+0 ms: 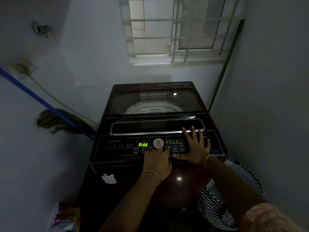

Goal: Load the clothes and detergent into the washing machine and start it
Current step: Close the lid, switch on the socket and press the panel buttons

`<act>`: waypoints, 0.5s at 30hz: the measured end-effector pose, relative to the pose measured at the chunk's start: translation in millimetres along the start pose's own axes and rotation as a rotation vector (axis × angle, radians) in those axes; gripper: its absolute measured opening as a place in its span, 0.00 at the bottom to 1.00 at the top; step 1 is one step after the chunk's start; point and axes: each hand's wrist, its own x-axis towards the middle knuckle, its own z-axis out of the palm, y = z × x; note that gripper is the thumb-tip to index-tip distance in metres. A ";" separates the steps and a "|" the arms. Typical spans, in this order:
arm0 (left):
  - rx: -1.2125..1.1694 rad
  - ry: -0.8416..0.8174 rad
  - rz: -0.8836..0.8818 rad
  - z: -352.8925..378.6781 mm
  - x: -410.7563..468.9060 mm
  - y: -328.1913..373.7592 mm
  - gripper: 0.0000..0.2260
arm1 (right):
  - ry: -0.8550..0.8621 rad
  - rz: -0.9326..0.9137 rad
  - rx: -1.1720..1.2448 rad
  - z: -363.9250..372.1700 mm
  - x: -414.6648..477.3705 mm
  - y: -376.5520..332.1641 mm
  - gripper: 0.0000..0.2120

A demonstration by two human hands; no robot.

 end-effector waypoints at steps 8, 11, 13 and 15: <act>-0.209 -0.029 -0.021 -8.3 0.5 -7.0 0.24 | -0.008 0.003 -0.004 0.2 0.5 0.2 0.58; -0.219 -0.046 -0.021 -9.7 -1.0 -6.9 0.25 | -0.014 0.002 -0.009 0.1 1.3 0.6 0.58; -0.226 -0.055 -0.025 -8.7 -1.4 -7.2 0.25 | -0.016 -0.001 -0.007 0.3 1.6 0.8 0.58; -0.232 -0.062 -0.035 -7.5 -1.7 -7.3 0.26 | -0.012 -0.004 -0.007 0.2 1.2 0.8 0.58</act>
